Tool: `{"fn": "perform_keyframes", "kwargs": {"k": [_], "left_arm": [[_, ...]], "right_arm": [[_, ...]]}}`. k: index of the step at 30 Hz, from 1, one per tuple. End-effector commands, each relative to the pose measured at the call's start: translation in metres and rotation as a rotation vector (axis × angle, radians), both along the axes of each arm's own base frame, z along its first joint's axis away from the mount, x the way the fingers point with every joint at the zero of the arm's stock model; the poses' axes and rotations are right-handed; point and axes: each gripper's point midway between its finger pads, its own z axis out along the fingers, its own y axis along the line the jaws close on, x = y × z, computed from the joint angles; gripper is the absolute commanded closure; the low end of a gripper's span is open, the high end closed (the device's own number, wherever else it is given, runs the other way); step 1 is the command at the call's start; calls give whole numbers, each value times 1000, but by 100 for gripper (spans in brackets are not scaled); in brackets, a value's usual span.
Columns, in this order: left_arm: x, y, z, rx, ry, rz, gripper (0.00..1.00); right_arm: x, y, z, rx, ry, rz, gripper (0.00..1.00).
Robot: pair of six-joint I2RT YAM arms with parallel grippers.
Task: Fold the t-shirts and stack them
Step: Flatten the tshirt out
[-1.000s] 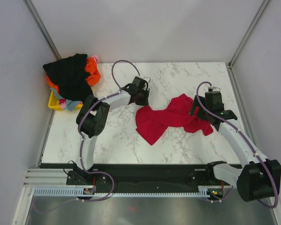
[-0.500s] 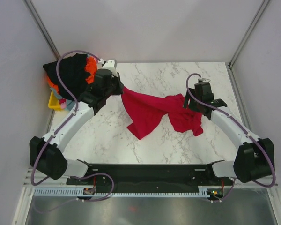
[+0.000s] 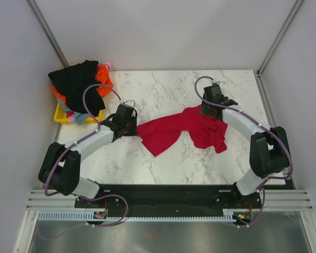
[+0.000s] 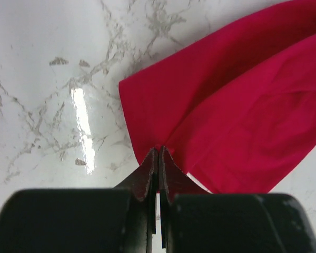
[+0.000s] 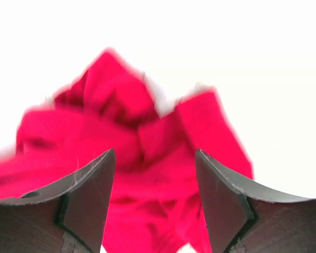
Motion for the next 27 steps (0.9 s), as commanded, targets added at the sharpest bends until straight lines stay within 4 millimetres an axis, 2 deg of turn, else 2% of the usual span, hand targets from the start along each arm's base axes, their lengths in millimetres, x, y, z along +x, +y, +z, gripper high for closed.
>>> {"fn": "perform_keyframes", "kwargs": {"k": [1,5,8,11,14,17,21,22,26,27], "left_arm": [[-5,1,-7,-40,-3,61,98],[-12,0,-23,-54,34,62,98],[-17,0,-36,-59,58,65,98],[-20,0,-43,-57,72,65,98],[-19,0,-42,-58,70,64,98],[-19,0,-43,-59,68,66,98],[-19,0,-45,-56,72,65,98],[-19,0,-46,-55,75,66,98],[-19,0,-47,-53,79,67,98],[-18,-1,-47,-55,78,65,98]], "right_arm": [[34,-28,30,-52,-96,-85,30],[42,-36,13,-79,-38,-91,30],[41,-38,-20,-86,39,-94,30],[41,-40,-38,-90,75,-98,32],[40,-47,-46,-95,94,-115,34],[37,-53,-55,-84,112,-129,41],[26,-56,-67,-74,141,-133,46],[24,-56,-68,-67,142,-137,52],[18,-53,-71,-43,144,-129,66],[16,-52,-74,-37,149,-126,74]]}}
